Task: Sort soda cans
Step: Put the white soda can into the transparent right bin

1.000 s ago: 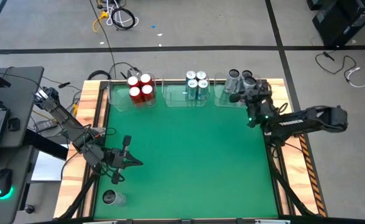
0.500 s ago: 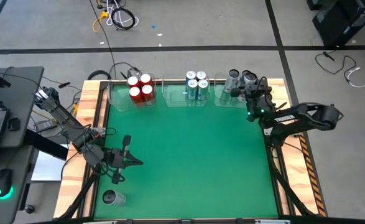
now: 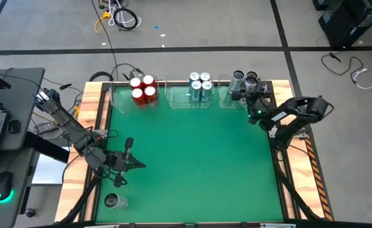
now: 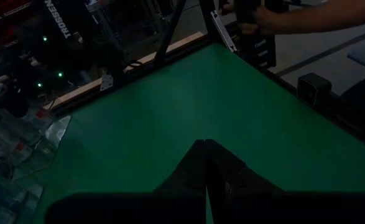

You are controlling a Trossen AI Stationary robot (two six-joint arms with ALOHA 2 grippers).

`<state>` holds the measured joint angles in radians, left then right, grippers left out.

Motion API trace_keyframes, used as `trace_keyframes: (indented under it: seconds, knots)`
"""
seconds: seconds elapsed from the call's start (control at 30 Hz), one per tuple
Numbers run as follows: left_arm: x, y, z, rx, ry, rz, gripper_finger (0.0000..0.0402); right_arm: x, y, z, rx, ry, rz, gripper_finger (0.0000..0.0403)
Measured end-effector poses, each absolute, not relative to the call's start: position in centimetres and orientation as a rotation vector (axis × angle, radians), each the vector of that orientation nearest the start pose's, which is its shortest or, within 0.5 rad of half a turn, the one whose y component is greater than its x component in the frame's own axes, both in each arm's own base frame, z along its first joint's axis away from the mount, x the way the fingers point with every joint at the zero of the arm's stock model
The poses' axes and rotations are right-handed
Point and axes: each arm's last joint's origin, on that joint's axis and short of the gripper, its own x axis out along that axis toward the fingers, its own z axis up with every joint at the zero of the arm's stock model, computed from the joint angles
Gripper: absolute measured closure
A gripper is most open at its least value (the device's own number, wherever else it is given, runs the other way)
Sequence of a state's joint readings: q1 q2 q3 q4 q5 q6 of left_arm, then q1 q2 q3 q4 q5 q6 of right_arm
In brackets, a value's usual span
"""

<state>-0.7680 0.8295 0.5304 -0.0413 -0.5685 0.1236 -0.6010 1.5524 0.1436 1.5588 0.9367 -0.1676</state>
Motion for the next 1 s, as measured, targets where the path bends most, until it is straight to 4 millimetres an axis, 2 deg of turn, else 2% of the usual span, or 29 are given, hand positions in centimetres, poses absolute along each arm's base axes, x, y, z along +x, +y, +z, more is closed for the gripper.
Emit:
trace_keyframes:
  seconds: [0.17, 0.3, 0.37, 0.57, 0.87, 1.0]
  knots:
    - [14.06, -11.41, 25.26, 0.334, 0.256, -0.214, 0.0401, 15.04, -13.30, 14.18, -0.072, -0.035, -1.548, 0.0158]
    - [14.07, -11.41, 25.26, 0.333, 0.255, -0.214, 0.0401, 15.00, -13.41, 13.94, -0.050, -0.045, -1.553, 0.0121]
    - [14.08, -11.42, 25.29, 0.331, 0.252, -0.214, 0.0401, 15.02, -13.41, 13.98, -0.045, -0.054, -1.552, 0.0116]
    - [14.08, -11.43, 25.32, 0.329, 0.250, -0.214, 0.0401, 15.04, -13.41, 13.98, -0.047, -0.052, -1.547, 0.0159]
    - [14.08, -11.43, 25.31, 0.330, 0.251, -0.214, 0.0401, 15.54, -12.87, 13.95, -0.083, -0.016, -1.502, 0.0161]
    - [14.08, -11.43, 25.31, 0.329, 0.251, -0.214, 0.0401, 15.42, -12.87, 13.94, -0.129, 0.035, -1.544, 0.0161]
